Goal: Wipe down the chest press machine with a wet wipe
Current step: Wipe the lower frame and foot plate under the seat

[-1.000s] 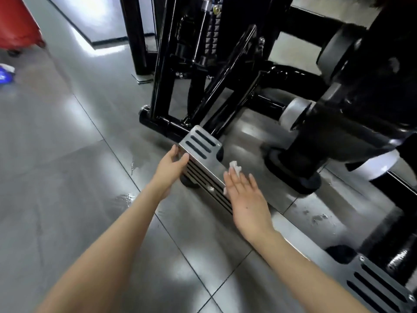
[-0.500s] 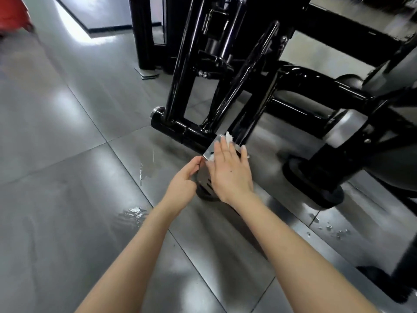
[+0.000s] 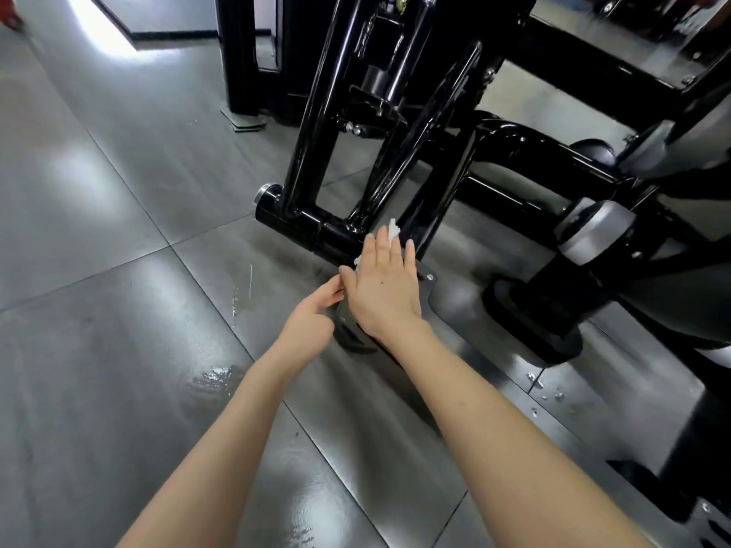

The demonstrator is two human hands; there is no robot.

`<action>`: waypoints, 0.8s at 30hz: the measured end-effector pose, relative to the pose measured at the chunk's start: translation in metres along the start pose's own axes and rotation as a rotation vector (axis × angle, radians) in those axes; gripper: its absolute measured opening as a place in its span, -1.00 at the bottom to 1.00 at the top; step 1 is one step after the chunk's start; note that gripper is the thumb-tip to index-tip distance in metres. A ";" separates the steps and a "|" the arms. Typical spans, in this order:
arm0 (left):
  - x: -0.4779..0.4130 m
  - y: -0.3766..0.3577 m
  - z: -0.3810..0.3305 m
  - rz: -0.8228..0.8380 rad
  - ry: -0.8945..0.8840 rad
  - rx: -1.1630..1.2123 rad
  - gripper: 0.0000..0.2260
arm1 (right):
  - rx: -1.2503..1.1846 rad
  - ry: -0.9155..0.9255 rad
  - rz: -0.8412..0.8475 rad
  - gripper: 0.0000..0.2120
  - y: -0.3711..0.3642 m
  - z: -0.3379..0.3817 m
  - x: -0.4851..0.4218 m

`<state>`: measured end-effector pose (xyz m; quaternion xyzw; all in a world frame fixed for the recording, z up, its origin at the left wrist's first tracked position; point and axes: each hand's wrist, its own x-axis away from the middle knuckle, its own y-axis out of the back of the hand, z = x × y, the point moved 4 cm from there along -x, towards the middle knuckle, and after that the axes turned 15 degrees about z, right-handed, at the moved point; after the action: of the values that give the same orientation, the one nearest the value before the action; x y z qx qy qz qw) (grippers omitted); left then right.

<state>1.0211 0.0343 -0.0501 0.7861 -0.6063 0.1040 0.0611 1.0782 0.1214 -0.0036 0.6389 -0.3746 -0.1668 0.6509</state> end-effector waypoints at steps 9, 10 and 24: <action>-0.005 0.002 0.013 -0.023 -0.007 -0.017 -0.21 | 0.050 -0.106 -0.082 -0.39 -0.043 -0.076 0.091; -0.004 0.000 0.013 -0.034 0.005 -0.024 -0.22 | 0.037 -0.116 -0.077 -0.38 -0.041 -0.071 0.087; 0.032 -0.053 -0.023 -0.303 -0.532 -0.904 -0.51 | 0.031 -0.072 -0.200 -0.61 -0.080 -0.113 0.153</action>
<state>1.0778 0.0234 -0.0188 0.7591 -0.4652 -0.3795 0.2517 1.2801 0.0843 -0.0269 0.6766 -0.3346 -0.2480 0.6073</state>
